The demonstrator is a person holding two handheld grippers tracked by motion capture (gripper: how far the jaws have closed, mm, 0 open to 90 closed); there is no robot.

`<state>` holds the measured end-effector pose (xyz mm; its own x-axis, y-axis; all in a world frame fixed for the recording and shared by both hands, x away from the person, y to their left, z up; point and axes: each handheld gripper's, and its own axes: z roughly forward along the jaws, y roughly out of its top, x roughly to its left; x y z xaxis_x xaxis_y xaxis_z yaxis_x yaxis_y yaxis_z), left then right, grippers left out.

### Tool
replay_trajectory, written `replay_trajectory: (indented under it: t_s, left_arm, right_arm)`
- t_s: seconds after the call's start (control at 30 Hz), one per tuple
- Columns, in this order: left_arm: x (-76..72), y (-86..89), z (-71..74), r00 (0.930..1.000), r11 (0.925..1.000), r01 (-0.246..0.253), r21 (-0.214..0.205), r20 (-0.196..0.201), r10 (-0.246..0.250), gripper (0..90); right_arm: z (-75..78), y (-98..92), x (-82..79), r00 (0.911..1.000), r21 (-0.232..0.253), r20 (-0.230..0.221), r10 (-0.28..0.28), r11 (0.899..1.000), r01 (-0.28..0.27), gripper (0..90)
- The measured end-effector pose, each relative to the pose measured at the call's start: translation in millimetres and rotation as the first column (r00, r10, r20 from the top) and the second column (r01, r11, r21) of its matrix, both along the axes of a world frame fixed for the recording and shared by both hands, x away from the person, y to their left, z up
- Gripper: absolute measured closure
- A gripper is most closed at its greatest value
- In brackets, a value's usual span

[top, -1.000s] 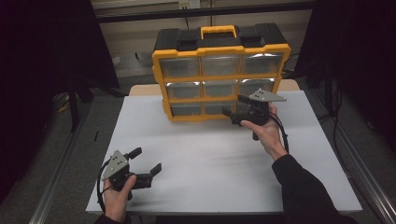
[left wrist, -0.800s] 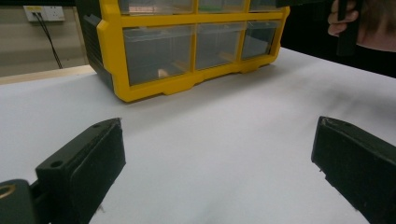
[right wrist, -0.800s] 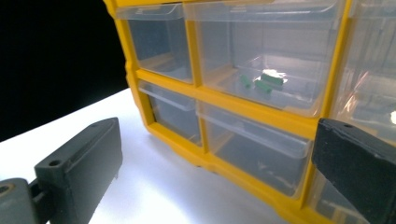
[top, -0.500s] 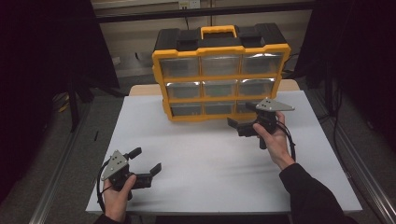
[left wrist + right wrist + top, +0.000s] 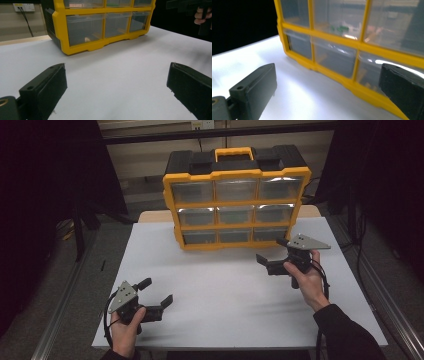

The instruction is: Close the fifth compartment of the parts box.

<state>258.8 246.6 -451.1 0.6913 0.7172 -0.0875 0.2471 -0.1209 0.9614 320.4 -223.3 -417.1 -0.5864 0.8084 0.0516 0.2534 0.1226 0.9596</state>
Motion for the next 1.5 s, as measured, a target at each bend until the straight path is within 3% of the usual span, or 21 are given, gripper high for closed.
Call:
replay_trajectory:
  t_s: [0.07, 0.27, 0.67, 0.8, 0.93, 1.5]
  left_arm:
    - [0.4, 0.6, 0.0, 1.0000, 1.0000, 0.006, -0.002, 0.002, -0.006, 2.7]
    - [0.1, 1.6, 0.4, 1.0000, 1.0000, -0.002, 0.008, 0.006, 0.002, 2.7]
    - [1.0, 1.1, -0.3, 1.0000, 1.0000, -0.007, 0.006, -0.002, 0.007, 2.7]
    - [1.3, 1.0, -0.4, 1.0000, 0.9999, -0.008, 0.008, 0.001, 0.008, 2.7]
    - [1.5, 1.1, -0.6, 0.9999, 0.9999, -0.010, 0.012, -0.001, 0.010, 2.7]
    - [0.4, 4.6, -2.0, 0.9994, 0.9991, -0.032, 0.028, -0.009, 0.032, 2.7]
  right_arm:
    - [-0.5, -3.4, -4.0, 0.9999, 0.015, -0.012, -0.003, 1.000, 0.003, 1.8]
    - [-0.6, -11.0, -20.5, 0.9999, -0.008, 0.008, -0.014, 1.000, 0.014, 1.8]
    - [-5.5, -38.3, -51.3, 0.9976, 0.005, 0.033, -0.060, 0.998, 0.060, 1.9]
    - [-6.6, -48.0, -59.4, 0.9972, 0.013, 0.021, -0.072, 0.997, 0.072, 1.8]
    - [-10.3, -55.6, -67.6, 0.9952, -0.010, 0.019, -0.096, 0.995, 0.096, 2.0]
    - [-20.7, -75.0, -101.0, 0.9870, -0.030, 0.021, -0.160, 0.987, 0.160, 1.8]
